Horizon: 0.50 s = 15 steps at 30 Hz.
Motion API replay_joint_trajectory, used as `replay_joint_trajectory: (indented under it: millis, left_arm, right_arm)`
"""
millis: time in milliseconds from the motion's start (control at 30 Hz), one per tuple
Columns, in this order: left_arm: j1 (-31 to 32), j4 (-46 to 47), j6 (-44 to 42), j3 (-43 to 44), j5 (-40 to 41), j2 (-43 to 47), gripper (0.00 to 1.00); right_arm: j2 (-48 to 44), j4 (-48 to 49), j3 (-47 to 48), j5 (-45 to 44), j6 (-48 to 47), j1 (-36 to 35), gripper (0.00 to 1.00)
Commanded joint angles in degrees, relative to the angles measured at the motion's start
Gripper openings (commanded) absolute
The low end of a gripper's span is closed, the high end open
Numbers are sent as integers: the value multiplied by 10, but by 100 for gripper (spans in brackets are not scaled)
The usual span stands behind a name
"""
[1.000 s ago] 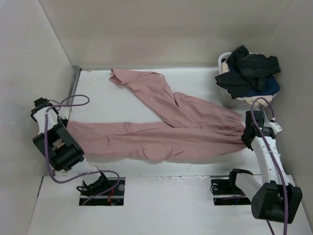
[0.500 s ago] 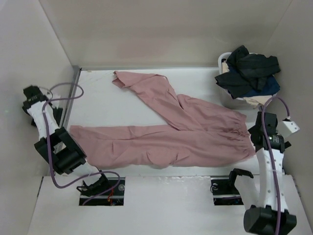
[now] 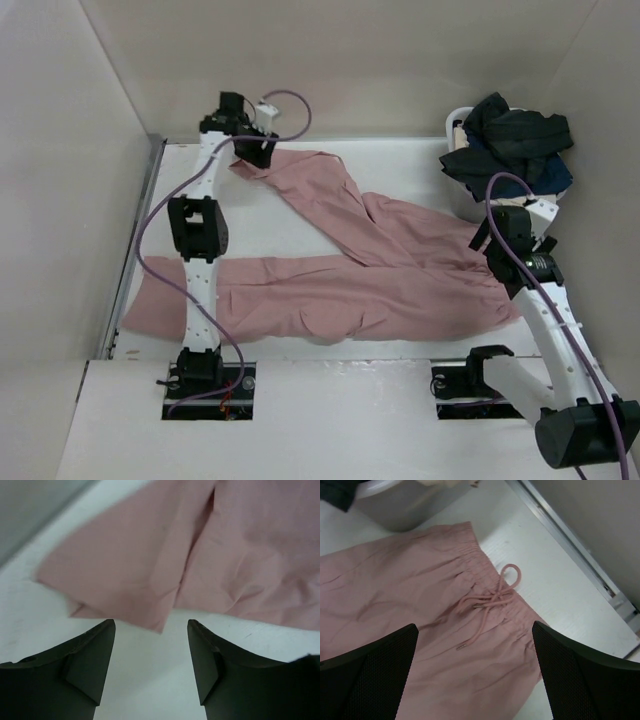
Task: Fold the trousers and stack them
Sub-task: Fold the trousers
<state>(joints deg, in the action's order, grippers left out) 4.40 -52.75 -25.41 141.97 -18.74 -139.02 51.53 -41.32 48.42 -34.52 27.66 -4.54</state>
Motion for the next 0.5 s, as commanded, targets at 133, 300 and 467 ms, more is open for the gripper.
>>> replay_joint_trajectory:
  millis: [133,300,467]
  left_arm:
    - [28,101,-92,-104,93,36,64]
    - [24,122,-84,-87,141,17,55]
    - [21,166,-87,-105,136,49,56]
  right_arm:
    - [-13,45,21,29,-34,-27,100]
    - [-35,31,12,33,-25,-36,100]
    - [-29,28,8,47,-28,-36,100]
